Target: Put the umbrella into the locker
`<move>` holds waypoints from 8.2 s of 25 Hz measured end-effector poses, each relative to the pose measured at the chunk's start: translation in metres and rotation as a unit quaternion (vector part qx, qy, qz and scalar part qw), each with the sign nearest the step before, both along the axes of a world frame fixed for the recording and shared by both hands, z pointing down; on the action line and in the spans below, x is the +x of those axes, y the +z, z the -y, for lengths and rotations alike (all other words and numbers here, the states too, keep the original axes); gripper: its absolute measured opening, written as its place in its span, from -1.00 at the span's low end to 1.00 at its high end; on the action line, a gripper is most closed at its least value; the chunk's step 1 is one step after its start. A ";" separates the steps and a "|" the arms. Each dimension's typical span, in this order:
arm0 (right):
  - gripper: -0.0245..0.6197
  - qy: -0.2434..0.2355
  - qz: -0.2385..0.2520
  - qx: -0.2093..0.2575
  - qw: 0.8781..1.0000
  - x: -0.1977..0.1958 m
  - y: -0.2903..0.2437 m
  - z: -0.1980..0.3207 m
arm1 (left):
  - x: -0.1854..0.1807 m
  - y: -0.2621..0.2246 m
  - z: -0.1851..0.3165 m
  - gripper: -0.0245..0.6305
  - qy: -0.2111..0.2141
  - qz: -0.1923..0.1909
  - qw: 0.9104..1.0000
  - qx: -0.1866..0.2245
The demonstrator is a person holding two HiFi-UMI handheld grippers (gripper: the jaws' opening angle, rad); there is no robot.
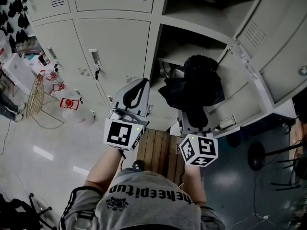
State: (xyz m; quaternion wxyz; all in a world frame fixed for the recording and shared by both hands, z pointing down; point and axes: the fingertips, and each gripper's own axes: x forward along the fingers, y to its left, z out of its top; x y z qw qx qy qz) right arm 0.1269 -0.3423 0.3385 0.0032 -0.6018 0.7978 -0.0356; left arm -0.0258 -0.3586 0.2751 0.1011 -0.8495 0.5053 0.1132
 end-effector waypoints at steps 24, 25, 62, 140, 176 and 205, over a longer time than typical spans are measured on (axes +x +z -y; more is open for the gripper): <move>-0.15 0.039 -0.001 -0.087 0.995 -0.001 0.015 0.111 | -0.016 0.020 0.046 -0.92 0.026 0.001 0.999 -0.021; -0.15 0.040 0.000 -0.091 0.995 -0.001 0.015 0.115 | -0.017 0.021 0.047 -0.92 0.027 0.001 0.999 -0.022; -0.15 0.097 -0.045 -0.183 0.977 0.023 0.031 0.215 | -0.016 0.029 0.056 -0.92 0.040 0.005 0.999 -0.030; -0.35 0.088 -0.068 -0.128 0.986 0.026 -0.010 0.244 | 0.012 0.046 0.068 -0.92 0.069 0.019 0.996 -0.056; -0.92 0.028 -0.023 0.015 0.999 0.030 -0.055 0.043 | 0.054 0.016 -0.006 -0.92 0.068 0.009 0.997 -0.040; -0.92 0.019 -0.003 0.050 0.999 0.069 -0.041 -0.080 | 0.068 0.019 -0.092 -0.92 0.033 -0.002 0.998 -0.054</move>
